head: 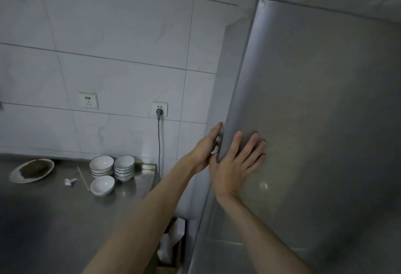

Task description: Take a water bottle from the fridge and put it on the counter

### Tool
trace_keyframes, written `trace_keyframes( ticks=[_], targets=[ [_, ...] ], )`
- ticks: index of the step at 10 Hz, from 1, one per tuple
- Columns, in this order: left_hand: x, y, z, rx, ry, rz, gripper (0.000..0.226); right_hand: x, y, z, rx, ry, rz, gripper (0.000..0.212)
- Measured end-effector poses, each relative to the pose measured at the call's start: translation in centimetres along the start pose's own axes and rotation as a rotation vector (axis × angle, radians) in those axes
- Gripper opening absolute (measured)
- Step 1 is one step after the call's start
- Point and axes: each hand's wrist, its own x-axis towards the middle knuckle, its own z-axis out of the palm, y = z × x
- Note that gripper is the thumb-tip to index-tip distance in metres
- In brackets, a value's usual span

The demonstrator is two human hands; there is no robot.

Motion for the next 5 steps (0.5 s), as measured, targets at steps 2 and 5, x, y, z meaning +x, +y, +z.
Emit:
trace_keyframes(
  ticks=[2,5],
  targets=[
    [0.2,-0.4,0.3,-0.062,0.003,0.004,0.064,0.0,0.0,-0.6,-0.063,-0.055,-0.007,0.101],
    [-5.5,-5.6,1.4,0.104,0.2,0.104,0.052,-4.9,7.7,-7.9,0.231,-0.149,-0.351,0.067]
  ],
)
